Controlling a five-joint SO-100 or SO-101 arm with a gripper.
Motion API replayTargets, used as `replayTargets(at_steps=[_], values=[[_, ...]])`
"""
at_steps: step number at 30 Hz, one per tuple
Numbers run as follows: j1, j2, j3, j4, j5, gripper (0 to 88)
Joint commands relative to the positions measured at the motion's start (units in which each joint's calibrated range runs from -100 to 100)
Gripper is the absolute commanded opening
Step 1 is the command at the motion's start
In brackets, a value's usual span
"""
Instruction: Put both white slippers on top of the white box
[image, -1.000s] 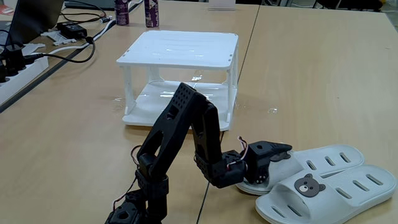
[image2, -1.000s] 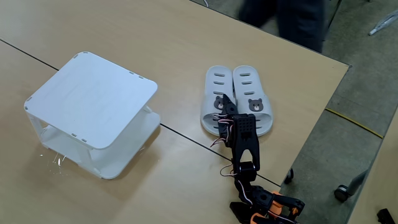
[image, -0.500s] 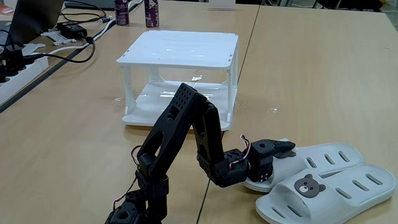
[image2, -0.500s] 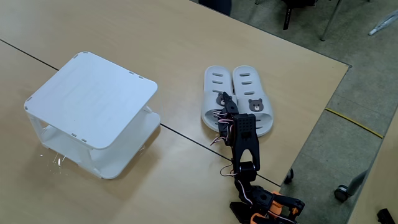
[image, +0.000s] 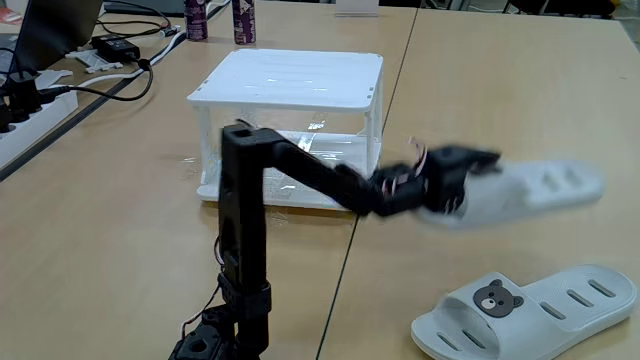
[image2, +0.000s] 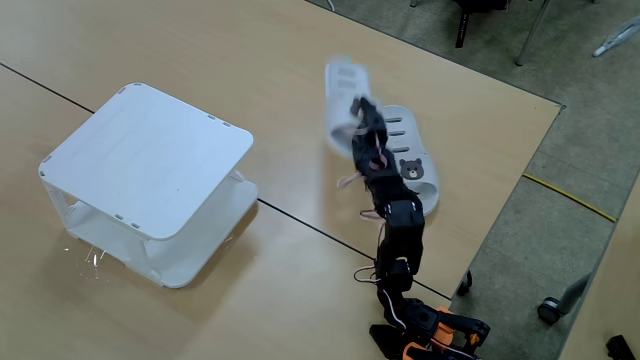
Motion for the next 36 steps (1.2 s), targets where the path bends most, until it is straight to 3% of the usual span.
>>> replayTargets(at_steps=[1, 8, 13, 16, 28, 31, 36], values=[[0.66, -18.47, -18.2, 15.87, 0.42, 0.7], [0.17, -29.91, -30.91, 37.7, 0.42, 0.7], [-1.14, -29.83, -31.1, 38.82, 0.42, 0.7], [-8.46, -29.83, -31.01, 38.82, 0.42, 0.7], [-55.09, -29.83, -30.73, 38.82, 0.42, 0.7], [-60.03, -29.83, -30.64, 38.82, 0.42, 0.7], [-59.7, -27.22, -31.28, 38.65, 0.42, 0.7]])
